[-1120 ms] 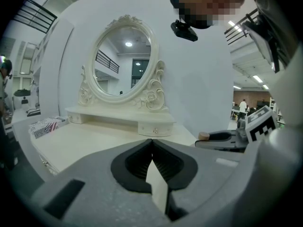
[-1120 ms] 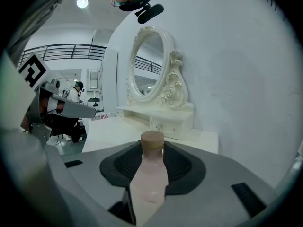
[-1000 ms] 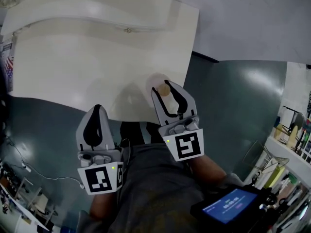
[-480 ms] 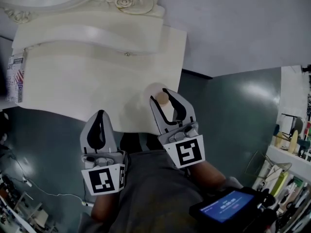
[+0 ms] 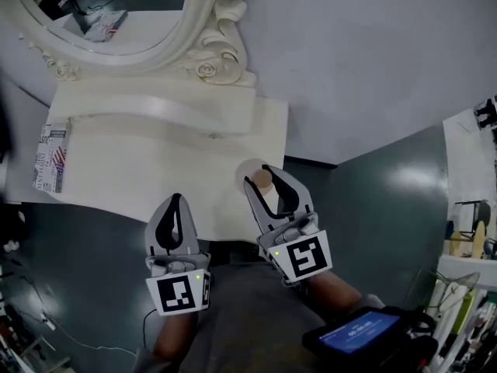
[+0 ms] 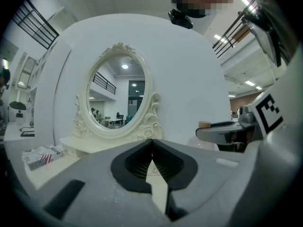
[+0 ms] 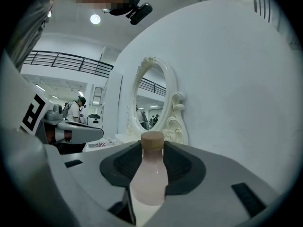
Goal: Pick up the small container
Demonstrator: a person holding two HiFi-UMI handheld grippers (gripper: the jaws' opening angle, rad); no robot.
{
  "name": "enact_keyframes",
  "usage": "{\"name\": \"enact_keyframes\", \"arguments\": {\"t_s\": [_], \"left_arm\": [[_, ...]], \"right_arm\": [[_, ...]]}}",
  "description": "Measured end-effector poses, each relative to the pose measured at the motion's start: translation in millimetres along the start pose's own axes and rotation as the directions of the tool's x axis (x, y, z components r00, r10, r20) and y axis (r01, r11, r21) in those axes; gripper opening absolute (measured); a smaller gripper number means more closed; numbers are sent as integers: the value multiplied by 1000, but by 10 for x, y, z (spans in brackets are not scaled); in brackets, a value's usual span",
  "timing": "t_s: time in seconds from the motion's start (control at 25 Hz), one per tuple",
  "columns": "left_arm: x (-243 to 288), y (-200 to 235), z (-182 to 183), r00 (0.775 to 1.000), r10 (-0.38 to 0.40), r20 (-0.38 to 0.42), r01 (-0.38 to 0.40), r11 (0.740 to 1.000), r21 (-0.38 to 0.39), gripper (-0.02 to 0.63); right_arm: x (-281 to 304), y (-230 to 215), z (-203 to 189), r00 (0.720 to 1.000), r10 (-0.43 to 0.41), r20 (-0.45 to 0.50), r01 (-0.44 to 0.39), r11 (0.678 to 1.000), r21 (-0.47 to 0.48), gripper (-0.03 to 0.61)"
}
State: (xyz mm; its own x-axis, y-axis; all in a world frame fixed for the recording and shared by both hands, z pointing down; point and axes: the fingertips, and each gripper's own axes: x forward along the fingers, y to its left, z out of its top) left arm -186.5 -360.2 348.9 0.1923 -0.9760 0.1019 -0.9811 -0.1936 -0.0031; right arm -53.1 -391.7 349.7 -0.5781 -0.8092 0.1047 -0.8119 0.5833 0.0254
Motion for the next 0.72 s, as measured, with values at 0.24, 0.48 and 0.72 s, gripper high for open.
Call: {"name": "enact_keyframes", "arguments": {"t_s": [0.24, 0.48, 0.72], "left_arm": [[27, 57, 265, 998, 4, 56, -5, 1000, 11, 15], [114, 42, 375, 996, -12, 88, 10, 1000, 21, 15], [152, 50, 459, 994, -22, 107, 18, 999, 36, 15]], "right_arm": [[-36, -34, 282, 999, -13, 48, 15, 999, -32, 143], [-34, -83, 361, 997, -23, 70, 27, 998, -52, 143], [-28, -83, 390, 996, -27, 82, 31, 999, -39, 143]]}}
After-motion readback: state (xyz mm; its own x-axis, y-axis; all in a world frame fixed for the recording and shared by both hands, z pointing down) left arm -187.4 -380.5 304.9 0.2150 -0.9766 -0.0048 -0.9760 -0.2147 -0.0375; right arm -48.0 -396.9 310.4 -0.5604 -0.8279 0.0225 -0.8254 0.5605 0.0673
